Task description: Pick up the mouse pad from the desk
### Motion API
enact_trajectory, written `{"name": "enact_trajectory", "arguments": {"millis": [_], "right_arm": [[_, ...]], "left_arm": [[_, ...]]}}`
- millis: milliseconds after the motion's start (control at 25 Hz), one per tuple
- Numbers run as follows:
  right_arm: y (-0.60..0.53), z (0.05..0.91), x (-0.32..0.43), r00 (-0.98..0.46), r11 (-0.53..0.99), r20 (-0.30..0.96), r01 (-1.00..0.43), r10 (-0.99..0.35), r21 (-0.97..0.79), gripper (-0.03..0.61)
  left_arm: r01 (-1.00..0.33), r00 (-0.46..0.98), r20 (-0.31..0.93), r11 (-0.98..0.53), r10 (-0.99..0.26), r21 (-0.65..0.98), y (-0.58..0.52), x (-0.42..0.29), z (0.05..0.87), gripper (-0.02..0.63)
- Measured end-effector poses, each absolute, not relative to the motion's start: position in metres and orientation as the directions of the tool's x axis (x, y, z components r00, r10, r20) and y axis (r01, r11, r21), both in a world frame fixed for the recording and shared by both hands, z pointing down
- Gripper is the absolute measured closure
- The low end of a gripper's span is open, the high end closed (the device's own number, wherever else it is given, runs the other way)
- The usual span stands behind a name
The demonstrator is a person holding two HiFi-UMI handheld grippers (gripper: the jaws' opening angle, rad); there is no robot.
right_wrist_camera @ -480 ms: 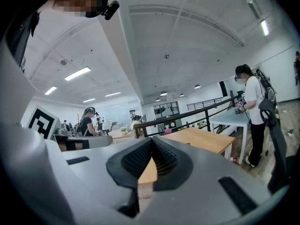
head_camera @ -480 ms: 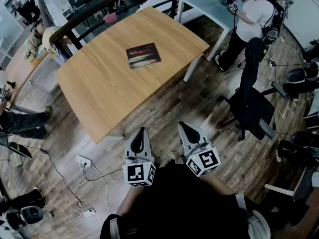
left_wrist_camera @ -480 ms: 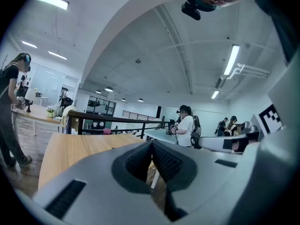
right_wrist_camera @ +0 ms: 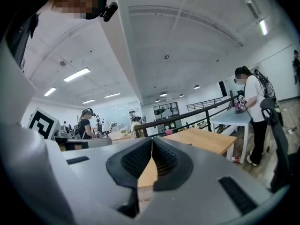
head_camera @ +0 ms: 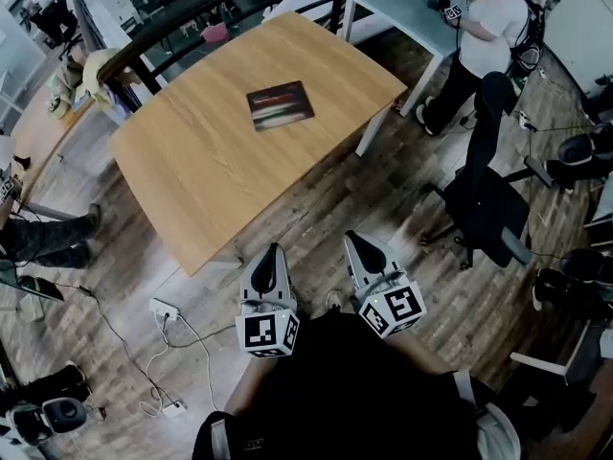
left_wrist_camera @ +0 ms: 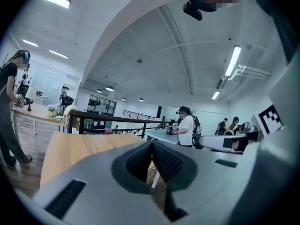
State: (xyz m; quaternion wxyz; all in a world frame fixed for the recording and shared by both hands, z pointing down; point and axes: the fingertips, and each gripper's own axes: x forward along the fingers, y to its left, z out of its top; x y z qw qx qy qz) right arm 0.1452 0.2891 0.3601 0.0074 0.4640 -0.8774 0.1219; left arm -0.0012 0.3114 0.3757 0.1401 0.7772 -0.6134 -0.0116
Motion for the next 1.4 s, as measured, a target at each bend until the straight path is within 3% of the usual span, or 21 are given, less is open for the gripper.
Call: {"name": "enact_trajectory", "arguments": {"millis": [840,1400], "right_arm": [[0.268,0.382,0.068,-0.500,0.471,0.192,-0.864,-0.844,-0.180,0.546],[0.116,0.392,0.086,-0.545,0.516,0.172,-0.835,-0.820,-0.190,0.546]], "left_arm": [[-0.931,0.311,0.202,-0.256,-0.928,0.260,0.290,-0.088,0.410,0.591],[-0.953,0.246,0.239,-0.188,-0.939,0.239,0.161,-0.069,0.421,0.591]]}}
